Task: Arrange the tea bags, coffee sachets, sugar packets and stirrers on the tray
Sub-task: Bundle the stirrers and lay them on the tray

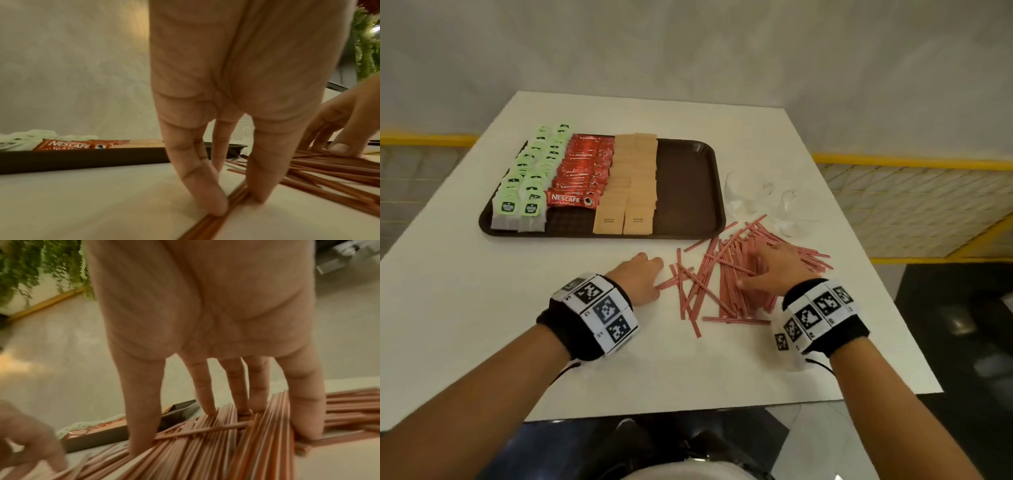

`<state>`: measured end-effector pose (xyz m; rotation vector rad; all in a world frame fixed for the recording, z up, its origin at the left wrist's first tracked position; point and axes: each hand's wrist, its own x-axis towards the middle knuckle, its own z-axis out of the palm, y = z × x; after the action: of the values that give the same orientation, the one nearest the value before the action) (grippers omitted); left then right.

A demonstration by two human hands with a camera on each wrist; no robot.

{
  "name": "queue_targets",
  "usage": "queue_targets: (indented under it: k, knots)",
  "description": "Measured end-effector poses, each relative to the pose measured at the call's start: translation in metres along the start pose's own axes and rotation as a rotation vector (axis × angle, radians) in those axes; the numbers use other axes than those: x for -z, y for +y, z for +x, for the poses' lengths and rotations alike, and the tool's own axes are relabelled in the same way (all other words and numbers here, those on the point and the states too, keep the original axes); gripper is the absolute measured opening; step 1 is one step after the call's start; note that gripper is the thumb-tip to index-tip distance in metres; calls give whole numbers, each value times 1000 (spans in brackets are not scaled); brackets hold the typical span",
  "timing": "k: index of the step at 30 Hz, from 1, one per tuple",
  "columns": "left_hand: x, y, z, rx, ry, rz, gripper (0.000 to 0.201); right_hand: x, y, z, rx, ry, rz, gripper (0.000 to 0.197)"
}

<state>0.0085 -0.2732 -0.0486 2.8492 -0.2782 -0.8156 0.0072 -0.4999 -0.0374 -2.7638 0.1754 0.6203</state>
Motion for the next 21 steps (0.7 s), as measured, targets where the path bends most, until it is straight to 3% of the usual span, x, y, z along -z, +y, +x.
queue_targets:
  k: [4, 8, 14, 21]
  knots:
    - [-7, 31, 2, 32, 67, -178, 41, -6, -3, -4, 121, 6, 67, 57]
    - [-12, 45, 7, 121, 107, -259, 58, 1, 12, -4, 103, 113, 166, 52]
    - [-11, 79, 18, 160, 105, -269, 82, 4, 3, -7, 113, -42, 94, 28]
    - [-12, 109, 31, 230, 202, -199, 84, -1, -3, -4, 167, -65, 132, 31]
